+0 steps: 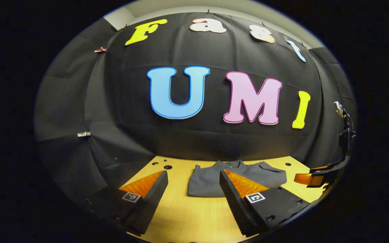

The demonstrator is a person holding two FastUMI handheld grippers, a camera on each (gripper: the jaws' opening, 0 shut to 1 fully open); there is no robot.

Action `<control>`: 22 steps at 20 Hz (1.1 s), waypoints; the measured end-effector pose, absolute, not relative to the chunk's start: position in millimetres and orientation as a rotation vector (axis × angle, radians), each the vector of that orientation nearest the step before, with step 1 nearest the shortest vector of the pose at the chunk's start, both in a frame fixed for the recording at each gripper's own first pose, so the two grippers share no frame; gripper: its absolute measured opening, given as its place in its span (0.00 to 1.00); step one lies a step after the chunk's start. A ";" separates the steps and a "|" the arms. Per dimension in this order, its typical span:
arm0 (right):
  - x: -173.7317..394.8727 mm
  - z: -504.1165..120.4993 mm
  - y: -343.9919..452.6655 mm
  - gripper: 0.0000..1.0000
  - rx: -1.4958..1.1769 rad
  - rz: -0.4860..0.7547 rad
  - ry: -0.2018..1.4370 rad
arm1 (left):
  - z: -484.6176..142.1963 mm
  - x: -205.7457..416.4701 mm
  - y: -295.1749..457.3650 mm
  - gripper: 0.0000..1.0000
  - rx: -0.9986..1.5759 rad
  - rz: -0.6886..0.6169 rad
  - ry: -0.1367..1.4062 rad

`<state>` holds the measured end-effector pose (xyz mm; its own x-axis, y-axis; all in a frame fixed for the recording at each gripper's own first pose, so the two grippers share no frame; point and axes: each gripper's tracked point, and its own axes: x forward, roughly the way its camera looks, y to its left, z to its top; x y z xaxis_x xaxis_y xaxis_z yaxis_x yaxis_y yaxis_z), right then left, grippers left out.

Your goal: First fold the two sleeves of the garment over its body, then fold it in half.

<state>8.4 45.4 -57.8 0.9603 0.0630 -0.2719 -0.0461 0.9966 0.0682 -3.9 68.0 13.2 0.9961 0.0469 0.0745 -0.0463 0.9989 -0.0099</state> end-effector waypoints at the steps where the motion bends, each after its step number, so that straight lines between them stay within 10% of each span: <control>1: 2.7 -63.8 49.0 0.99 0.062 0.058 0.293 | 0.6 0.1 73.4 0.97 -0.011 0.047 -0.056; 22: -46.9 -125.3 62.5 0.99 0.075 0.122 0.447 | -53.5 -20.3 68.2 0.97 -0.001 0.048 0.086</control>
<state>-46.9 62.5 -125.3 0.8946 0.1345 -0.4261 -0.1014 0.9898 0.0996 -20.3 68.2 -53.5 0.9951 0.0476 -0.0862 -0.0477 0.9989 0.0007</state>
